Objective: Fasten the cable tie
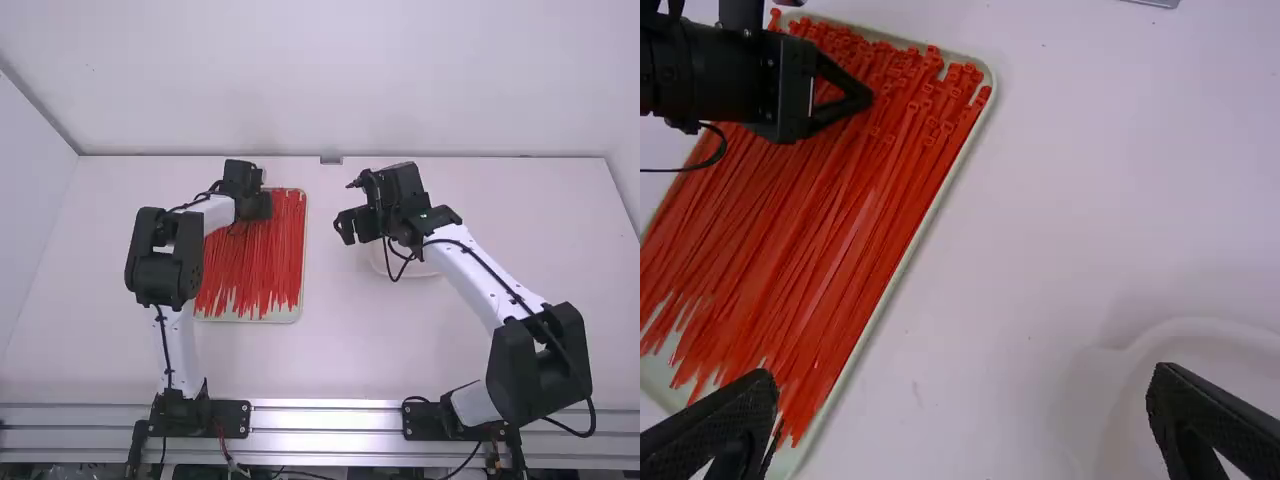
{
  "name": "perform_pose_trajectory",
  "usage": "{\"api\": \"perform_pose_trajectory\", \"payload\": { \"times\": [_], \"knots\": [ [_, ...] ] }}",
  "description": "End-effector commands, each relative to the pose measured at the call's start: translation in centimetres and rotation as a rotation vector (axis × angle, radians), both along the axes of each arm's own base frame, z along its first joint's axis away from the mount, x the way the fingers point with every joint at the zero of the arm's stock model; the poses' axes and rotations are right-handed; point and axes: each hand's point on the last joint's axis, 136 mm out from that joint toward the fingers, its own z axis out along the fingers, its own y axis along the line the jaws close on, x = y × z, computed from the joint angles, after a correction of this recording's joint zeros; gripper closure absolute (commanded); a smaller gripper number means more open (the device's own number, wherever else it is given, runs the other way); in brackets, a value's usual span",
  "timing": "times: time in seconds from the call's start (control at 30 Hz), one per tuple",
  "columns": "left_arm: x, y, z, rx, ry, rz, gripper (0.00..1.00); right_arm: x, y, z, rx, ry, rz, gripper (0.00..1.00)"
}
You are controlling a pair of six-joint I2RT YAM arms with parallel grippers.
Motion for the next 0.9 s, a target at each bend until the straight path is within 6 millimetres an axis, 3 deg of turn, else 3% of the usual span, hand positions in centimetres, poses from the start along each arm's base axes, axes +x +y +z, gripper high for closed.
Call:
{"api": "perform_pose_trajectory", "payload": {
  "times": [0.0, 0.5, 0.87],
  "knots": [
    [0.1, -0.3, -0.6, 0.003, 0.013, 0.001, 0.90, 0.7, 0.2, 0.8, 0.005, -0.023, 0.001, 0.01],
    [1.2, -0.4, 0.6, -0.012, -0.018, 0.015, 0.96, 0.7, 0.2, 0.8, 0.007, -0.021, -0.002, 0.01],
    [3.5, -0.6, 5.1, -0.011, -0.041, 0.011, 0.98, 0.7, 0.2, 0.8, 0.007, -0.021, -0.002, 0.01]
  ]
}}
